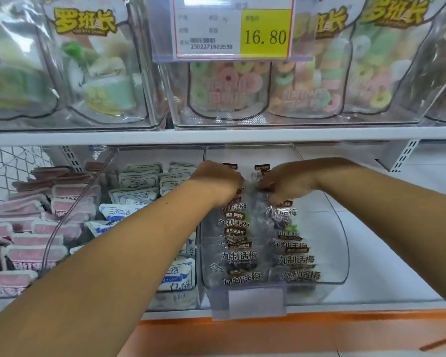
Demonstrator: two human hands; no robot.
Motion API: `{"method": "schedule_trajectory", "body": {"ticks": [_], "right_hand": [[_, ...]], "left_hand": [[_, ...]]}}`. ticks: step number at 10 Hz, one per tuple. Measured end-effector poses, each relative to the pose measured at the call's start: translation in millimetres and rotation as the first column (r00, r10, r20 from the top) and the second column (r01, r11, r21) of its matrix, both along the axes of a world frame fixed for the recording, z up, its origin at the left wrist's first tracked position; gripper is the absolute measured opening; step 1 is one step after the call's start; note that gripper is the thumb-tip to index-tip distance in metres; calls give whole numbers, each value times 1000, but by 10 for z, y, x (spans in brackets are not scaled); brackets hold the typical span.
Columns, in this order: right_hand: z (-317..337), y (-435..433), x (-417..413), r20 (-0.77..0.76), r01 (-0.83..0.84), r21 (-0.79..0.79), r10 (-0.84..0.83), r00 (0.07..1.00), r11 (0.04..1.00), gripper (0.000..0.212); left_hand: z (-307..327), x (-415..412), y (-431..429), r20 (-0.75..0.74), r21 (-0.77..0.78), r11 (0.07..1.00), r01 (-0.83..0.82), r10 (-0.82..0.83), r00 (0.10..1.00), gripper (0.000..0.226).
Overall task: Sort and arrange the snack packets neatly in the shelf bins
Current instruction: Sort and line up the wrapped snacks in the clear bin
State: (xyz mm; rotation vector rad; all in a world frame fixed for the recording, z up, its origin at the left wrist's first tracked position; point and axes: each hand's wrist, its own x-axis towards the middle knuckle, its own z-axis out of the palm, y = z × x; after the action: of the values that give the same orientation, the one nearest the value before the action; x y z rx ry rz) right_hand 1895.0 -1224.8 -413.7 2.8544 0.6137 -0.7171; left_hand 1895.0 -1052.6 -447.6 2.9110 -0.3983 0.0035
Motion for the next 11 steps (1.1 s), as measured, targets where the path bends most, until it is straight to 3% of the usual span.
{"method": "schedule_trajectory", "body": {"ticks": [1, 2, 3, 4, 5, 6, 7, 9, 10, 11], "right_hand": [[-70, 0, 43, 5, -2, 18, 2, 1000, 1000, 43], [-17, -65, 65, -52, 50, 85, -46, 998, 995, 42], [55, -118, 119, -82, 89, 117, -79, 993, 989, 35], [-12, -99, 177, 5, 106, 162, -109, 994, 981, 26], [-95, -149, 172, 242, 78, 143, -111, 964, 987, 38], [-22, -333, 118, 261, 80, 313, -167, 951, 946, 33], [11, -430, 113, 290, 69, 360, -182, 939, 930, 30], [-78, -282, 213, 397, 20, 199, -99, 912, 980, 36], [-93, -241, 260, 413, 28, 111, -72, 908, 993, 34], [-132, -256, 266, 487, 24, 85, -63, 871, 996, 23]], "left_hand": [[11, -15, 22, 30, 32, 999, 2, -3, 1000, 27], [55, -19, 41, 53, 322, 930, 180, -208, 977, 22], [125, -89, 18, -42, 148, 980, 136, -131, 990, 31], [126, -35, 0, 21, 228, 962, 150, -159, 987, 27], [102, 18, 2, 55, 145, 982, 123, -133, 990, 23], [127, 31, 22, 57, 46, 992, 118, -120, 991, 32], [87, 125, 23, 95, 85, 989, 122, -130, 987, 44], [8, 269, -3, 123, 358, 929, 96, -149, 981, 28], [19, 312, -34, 182, 432, 900, 60, -152, 971, 33], [36, 332, -69, 217, 454, 891, 19, -131, 967, 20]]}}
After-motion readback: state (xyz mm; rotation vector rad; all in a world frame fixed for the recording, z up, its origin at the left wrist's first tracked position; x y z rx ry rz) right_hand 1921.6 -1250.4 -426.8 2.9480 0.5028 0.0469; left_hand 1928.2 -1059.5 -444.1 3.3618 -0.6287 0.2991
